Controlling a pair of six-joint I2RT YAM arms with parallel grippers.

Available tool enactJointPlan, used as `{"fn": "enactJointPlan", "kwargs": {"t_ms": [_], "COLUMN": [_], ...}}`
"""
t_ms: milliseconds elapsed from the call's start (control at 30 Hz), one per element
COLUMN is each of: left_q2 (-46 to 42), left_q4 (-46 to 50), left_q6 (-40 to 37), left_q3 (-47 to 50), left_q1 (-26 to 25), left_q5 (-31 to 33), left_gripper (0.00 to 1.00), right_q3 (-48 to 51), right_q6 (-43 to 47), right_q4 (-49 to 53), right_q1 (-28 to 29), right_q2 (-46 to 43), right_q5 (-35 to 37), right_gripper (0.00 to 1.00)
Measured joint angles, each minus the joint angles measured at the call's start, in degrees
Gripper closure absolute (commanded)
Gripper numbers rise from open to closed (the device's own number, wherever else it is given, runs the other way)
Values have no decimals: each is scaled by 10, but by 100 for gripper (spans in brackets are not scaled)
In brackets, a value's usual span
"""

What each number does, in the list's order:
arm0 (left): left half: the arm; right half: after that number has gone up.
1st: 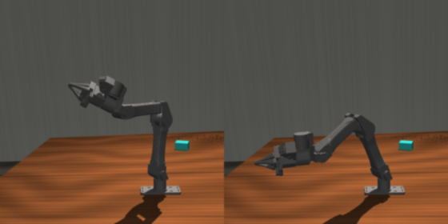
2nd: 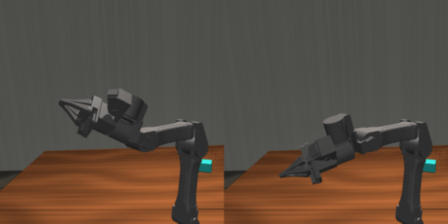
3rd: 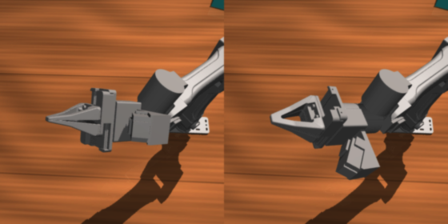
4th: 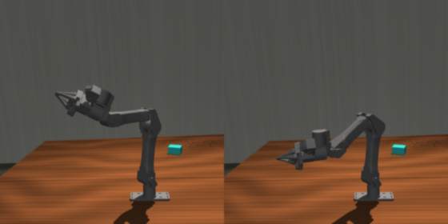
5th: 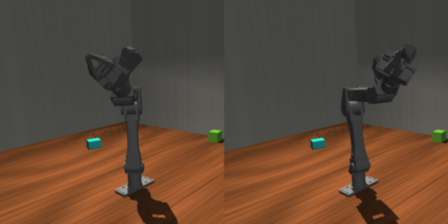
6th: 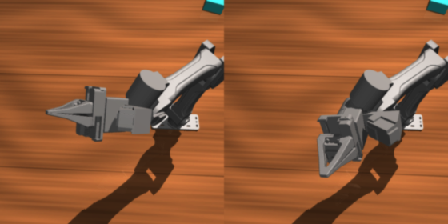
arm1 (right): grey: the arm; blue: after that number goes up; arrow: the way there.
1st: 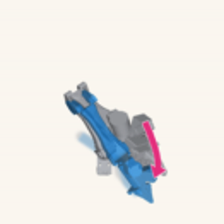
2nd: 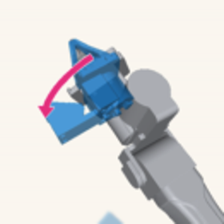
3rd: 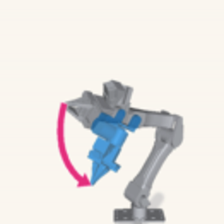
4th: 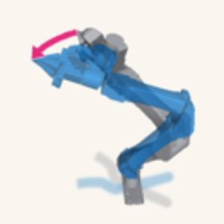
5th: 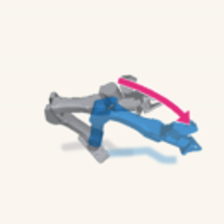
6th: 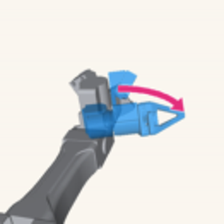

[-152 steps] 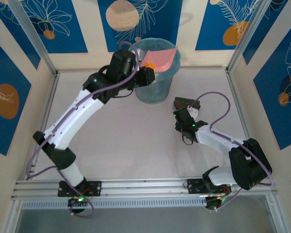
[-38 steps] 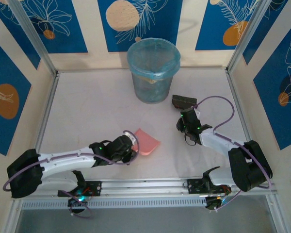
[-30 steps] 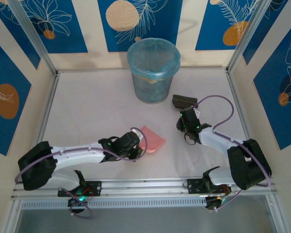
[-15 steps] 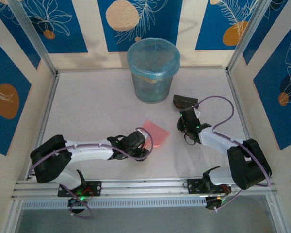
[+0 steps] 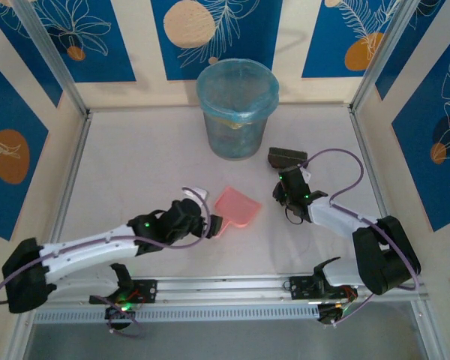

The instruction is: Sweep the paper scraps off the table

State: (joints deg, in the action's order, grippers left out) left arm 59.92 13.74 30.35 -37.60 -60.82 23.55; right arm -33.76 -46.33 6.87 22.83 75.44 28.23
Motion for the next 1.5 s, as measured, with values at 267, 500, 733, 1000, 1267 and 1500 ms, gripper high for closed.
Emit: {"fn": "enactJointPlan", "kwargs": {"t_ms": [267, 500, 733, 1000, 1267, 1500], "left_q2": [-181, -233, -137, -30, -27, 8], "left_q4": [28, 23, 22, 15, -158, -311], "left_q6": [32, -31, -117, -94, -14, -28], "left_q3": [39, 26, -148, -286, -84, 104], "left_q1": [0, 0, 48, 296, 519, 615], "left_q5": [164, 217, 192, 21, -67, -23], "left_gripper": [0, 0, 0, 0, 0, 0], "right_q3": [1, 38, 72, 54, -58, -37], "right_q6": [-19, -54, -84, -88, -64, 167], "right_q4": [19, 33, 62, 107, 112, -78], "right_q1": [-2, -14, -78, -90, -83, -109], "right_q2": [-43, -141, -212, -218, -177, -88], "right_q5": [5, 40, 39, 28, 40, 47], "right_gripper": [41, 33, 11, 1, 1, 1]}}
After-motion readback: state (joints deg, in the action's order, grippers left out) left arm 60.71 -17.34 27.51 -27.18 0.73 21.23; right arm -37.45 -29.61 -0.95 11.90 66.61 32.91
